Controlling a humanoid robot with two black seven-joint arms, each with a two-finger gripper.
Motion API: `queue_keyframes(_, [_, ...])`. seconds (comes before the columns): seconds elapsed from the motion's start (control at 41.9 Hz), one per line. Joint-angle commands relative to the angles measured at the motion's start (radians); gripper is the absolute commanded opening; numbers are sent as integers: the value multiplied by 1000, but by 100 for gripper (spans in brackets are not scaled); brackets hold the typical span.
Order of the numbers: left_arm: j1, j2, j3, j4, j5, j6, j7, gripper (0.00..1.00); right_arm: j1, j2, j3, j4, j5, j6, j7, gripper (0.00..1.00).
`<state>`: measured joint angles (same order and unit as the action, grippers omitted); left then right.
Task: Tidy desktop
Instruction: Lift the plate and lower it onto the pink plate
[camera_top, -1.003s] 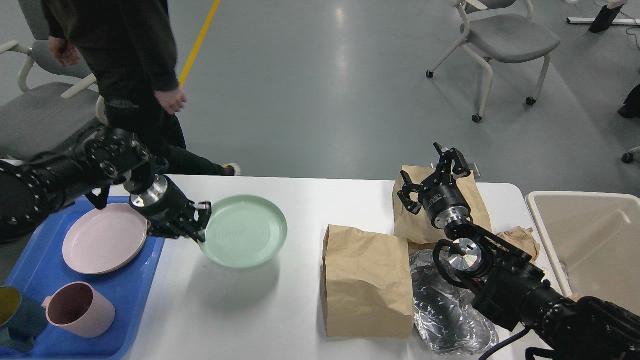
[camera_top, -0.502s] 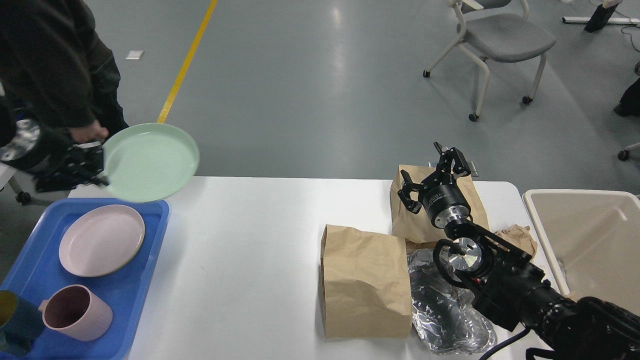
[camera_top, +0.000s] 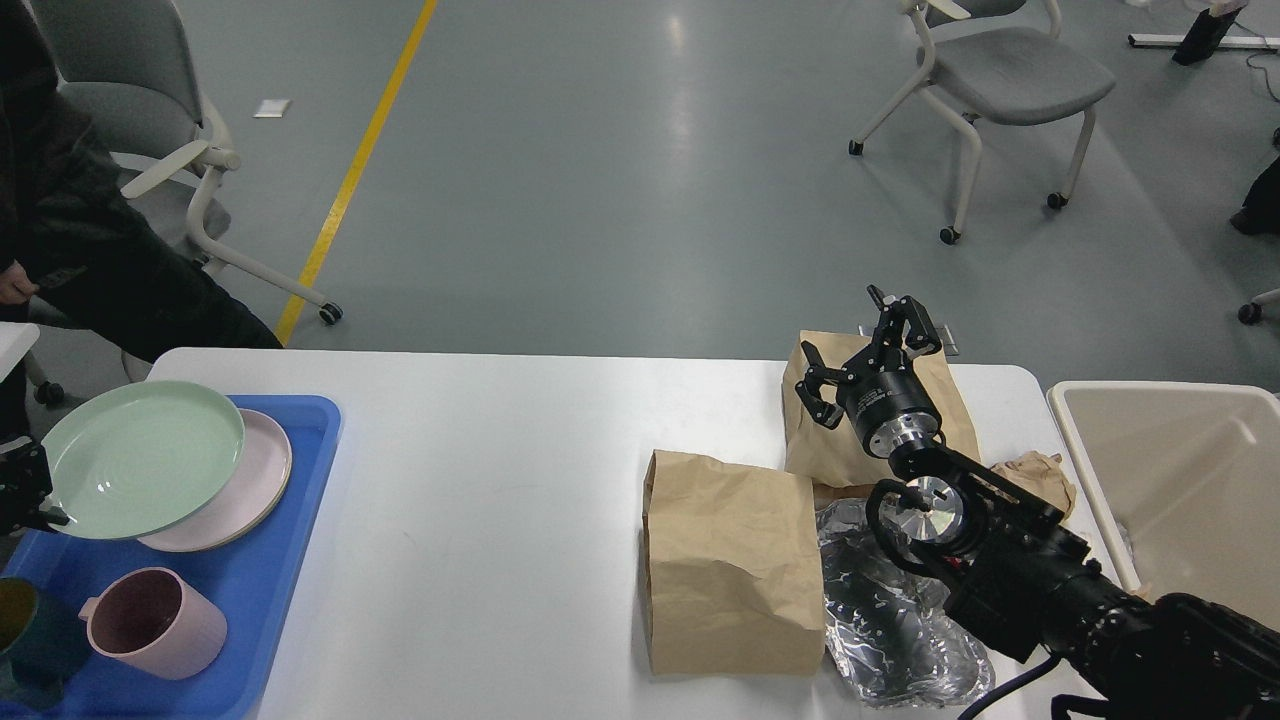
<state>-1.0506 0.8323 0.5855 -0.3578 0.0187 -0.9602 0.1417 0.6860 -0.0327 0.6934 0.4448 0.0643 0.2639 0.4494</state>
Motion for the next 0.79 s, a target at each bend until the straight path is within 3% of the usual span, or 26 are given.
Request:
queue_keyframes(0.0, [34,-4,-21,11,1,15,1,0,1,1,0,0,0,0,0,100])
queue_keyframes(0.191, [92,-64,-13,71,1,92,4,0,1,1,0,0,0,0,0,100])
queue_keyframes(0.669, [150,-133,-15,99,0,127,144,0,0,1,0,0,0,0,0,100])
queue_keyframes(0.764, [141,-128,-15,103,0,127,151,0,1,1,0,0,0,0,-2,100])
